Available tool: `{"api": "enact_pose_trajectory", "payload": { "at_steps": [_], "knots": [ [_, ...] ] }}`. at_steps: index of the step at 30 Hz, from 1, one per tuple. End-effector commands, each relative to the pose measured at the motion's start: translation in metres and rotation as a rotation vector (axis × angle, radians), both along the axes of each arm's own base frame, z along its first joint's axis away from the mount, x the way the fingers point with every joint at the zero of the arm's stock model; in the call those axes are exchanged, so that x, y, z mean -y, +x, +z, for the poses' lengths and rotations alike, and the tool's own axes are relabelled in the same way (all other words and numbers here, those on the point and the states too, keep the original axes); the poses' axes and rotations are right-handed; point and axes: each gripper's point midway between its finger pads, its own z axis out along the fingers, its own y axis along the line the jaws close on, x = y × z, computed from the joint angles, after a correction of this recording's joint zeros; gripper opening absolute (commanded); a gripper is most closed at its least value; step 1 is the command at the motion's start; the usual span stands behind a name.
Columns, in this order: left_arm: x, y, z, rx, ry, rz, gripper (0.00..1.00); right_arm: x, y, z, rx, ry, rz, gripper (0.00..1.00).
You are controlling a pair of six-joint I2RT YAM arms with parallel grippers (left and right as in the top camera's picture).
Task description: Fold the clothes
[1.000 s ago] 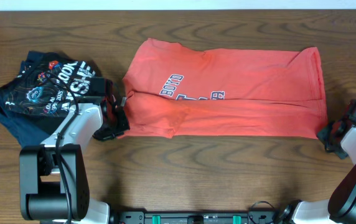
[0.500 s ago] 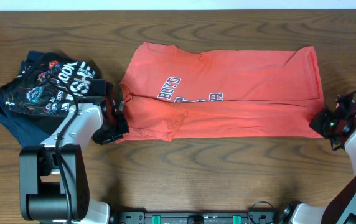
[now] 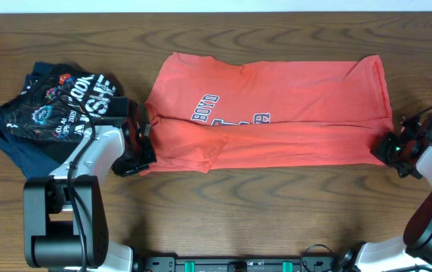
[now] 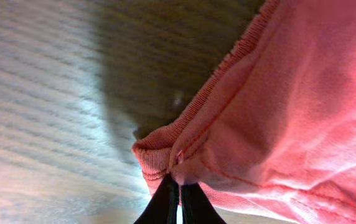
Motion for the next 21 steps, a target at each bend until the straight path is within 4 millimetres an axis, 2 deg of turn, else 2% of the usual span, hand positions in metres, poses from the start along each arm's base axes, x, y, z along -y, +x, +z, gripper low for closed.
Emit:
{"api": "enact_pose_trajectory", "payload": {
  "at_steps": [1,5,11,14,17,21],
  "knots": [
    [-0.021,-0.013,-0.001,-0.038,0.121,0.037,0.06,0.026,-0.047,-0.035,-0.24,-0.132,-0.134,0.01],
    [-0.028,-0.019,0.0,-0.063,0.16,0.05,0.06,0.036,-0.069,-0.037,-0.341,-0.19,-0.216,0.01],
    [-0.027,-0.025,0.001,-0.088,0.159,0.048,0.06,0.031,-0.083,-0.037,-0.402,-0.176,-0.217,0.01],
    [-0.012,-0.038,0.002,-0.139,0.07,0.034,0.06,0.028,-0.089,-0.033,-0.42,-0.169,-0.234,0.01],
    [0.003,-0.04,0.007,-0.137,-0.02,-0.013,0.06,0.027,-0.092,-0.024,-0.417,-0.168,-0.242,0.01],
    [0.006,-0.038,0.023,-0.08,-0.028,-0.022,0.06,0.025,-0.091,0.001,-0.37,-0.18,-0.248,0.01]
  ]
}}
